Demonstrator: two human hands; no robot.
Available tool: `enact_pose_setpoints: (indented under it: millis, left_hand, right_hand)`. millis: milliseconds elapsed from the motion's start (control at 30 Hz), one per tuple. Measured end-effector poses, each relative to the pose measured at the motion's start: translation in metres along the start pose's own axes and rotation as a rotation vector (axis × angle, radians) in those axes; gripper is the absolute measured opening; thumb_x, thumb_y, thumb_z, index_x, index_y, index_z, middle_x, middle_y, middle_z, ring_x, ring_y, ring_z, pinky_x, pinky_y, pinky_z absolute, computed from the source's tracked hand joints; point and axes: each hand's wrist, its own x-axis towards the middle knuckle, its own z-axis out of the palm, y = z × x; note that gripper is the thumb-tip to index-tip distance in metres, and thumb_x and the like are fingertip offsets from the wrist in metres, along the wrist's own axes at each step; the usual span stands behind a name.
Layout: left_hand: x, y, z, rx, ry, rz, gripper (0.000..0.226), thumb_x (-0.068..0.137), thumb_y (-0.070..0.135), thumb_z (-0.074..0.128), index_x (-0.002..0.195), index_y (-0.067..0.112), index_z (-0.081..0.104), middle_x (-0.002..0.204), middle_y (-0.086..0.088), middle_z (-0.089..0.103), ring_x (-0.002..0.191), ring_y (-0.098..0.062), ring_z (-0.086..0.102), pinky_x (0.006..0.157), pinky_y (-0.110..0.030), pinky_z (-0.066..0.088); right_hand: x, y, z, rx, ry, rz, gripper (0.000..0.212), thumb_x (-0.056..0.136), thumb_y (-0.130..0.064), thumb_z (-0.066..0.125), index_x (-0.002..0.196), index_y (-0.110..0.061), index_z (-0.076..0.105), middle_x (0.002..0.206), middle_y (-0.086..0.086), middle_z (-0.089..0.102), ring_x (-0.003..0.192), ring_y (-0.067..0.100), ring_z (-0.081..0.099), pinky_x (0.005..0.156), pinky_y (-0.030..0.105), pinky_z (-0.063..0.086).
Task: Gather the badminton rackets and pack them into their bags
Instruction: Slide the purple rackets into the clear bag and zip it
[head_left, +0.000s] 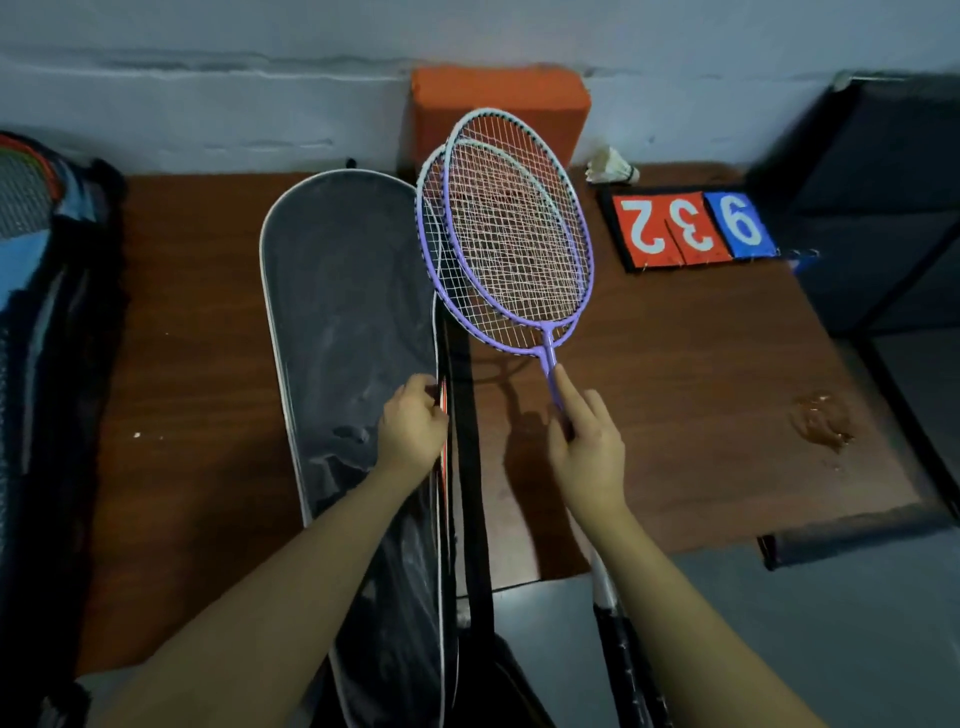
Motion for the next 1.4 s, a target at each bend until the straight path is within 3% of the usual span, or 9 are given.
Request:
enact_pose_setpoints:
  millis: [100, 267, 500, 633, 733, 933, 1167, 1267, 1400]
  left_hand:
    - [-0.008, 0.006, -0.015, -0.203, 0.078, -0.015, 0.034, 0.078, -0.003, 0.057, 0.110, 0.007, 0.058, 0.073, 0.000, 0.055, 0.073, -0.019, 0.057, 0.074, -0.032, 0.050]
    - [-0.016, 0.014, -0.045, -0.116, 0.018, 0.109, 0.034, 0.081, -0.003, 0.048, 0.104, 0.014, 0.066, 0.074, 0.003, 0.044, 0.062, -0.008, 0.044, 0.058, -0.009, 0.035]
    - [-0.012, 0.019, -0.050, 0.208, -0.073, 0.007, 0.039, 0.088, -0.002, 0.042, 0.124, 0.003, 0.056, 0.113, -0.023, 0.049, 0.098, -0.035, 0.053, 0.079, -0.029, 0.042]
    - [-0.012, 0.022, -0.049, 0.171, -0.005, 0.055, 0.023, 0.084, -0.008, 0.043, 0.090, 0.007, 0.059, 0.096, -0.014, 0.043, 0.084, -0.026, 0.047, 0.080, -0.027, 0.042]
    - [-0.010, 0.025, -0.050, 0.011, 0.069, 0.058, 0.038, 0.085, -0.002, 0.045, 0.119, 0.006, 0.061, 0.097, -0.013, 0.055, 0.088, -0.024, 0.056, 0.075, -0.019, 0.037]
    - [-0.009, 0.040, -0.050, -0.391, 0.190, -0.025, 0.038, 0.087, 0.002, 0.051, 0.122, 0.016, 0.060, 0.103, -0.006, 0.059, 0.080, -0.011, 0.058, 0.073, -0.016, 0.046]
    - [-0.007, 0.056, -0.045, -0.342, 0.162, 0.019, 0.041, 0.087, 0.001, 0.048, 0.123, 0.016, 0.059, 0.102, -0.002, 0.054, 0.092, -0.020, 0.058, 0.091, -0.037, 0.048]
    - [-0.005, 0.055, -0.046, -0.307, 0.171, 0.038, 0.040, 0.086, 0.000, 0.049, 0.121, 0.016, 0.061, 0.101, -0.002, 0.054, 0.090, -0.016, 0.055, 0.090, -0.032, 0.046]
    - [-0.007, 0.055, -0.046, -0.248, 0.162, 0.081, 0.040, 0.086, -0.001, 0.048, 0.120, 0.014, 0.062, 0.099, -0.001, 0.052, 0.082, -0.011, 0.051, 0.077, -0.016, 0.036]
  right_hand:
    - [-0.005, 0.004, 0.002, -0.008, -0.022, 0.013, 0.055, 0.082, -0.006, 0.049, 0.136, -0.019, 0.047, 0.080, 0.002, 0.043, 0.057, 0.027, 0.048, 0.049, 0.037, 0.044]
    - [-0.009, 0.004, 0.004, -0.037, -0.027, 0.027, 0.055, 0.083, -0.012, 0.046, 0.136, -0.025, 0.046, 0.080, 0.006, 0.049, 0.054, 0.028, 0.049, 0.047, 0.038, 0.045]
    - [-0.008, 0.004, -0.006, -0.062, -0.026, 0.000, 0.058, 0.080, -0.013, 0.045, 0.136, -0.031, 0.046, 0.079, 0.004, 0.049, 0.055, 0.030, 0.051, 0.050, 0.030, 0.039]
    - [-0.008, 0.007, -0.010, -0.055, -0.025, 0.004, 0.056, 0.080, -0.017, 0.042, 0.134, -0.031, 0.048, 0.080, 0.007, 0.051, 0.056, 0.031, 0.053, 0.050, 0.034, 0.043]
    - [-0.010, 0.016, -0.016, -0.096, -0.025, -0.023, 0.056, 0.080, -0.021, 0.036, 0.134, -0.031, 0.049, 0.079, 0.008, 0.050, 0.051, 0.032, 0.050, 0.048, 0.032, 0.040]
    - [-0.015, 0.041, -0.030, -0.118, -0.052, 0.015, 0.059, 0.080, -0.007, 0.049, 0.134, -0.032, 0.049, 0.077, 0.002, 0.040, 0.052, 0.025, 0.043, 0.049, 0.030, 0.037]
    - [-0.021, 0.050, -0.035, 0.059, -0.173, -0.016, 0.062, 0.084, -0.004, 0.055, 0.135, -0.039, 0.044, 0.079, -0.009, 0.041, 0.066, 0.010, 0.043, 0.055, 0.034, 0.045]
    - [-0.015, 0.049, -0.036, 0.186, -0.218, 0.001, 0.062, 0.082, -0.006, 0.065, 0.130, -0.041, 0.046, 0.075, -0.013, 0.041, 0.065, 0.006, 0.046, 0.064, 0.026, 0.045]
    - [-0.006, 0.044, -0.035, 0.280, -0.290, 0.023, 0.058, 0.077, -0.003, 0.072, 0.128, -0.024, 0.054, 0.073, -0.012, 0.046, 0.067, -0.002, 0.049, 0.065, 0.008, 0.036]
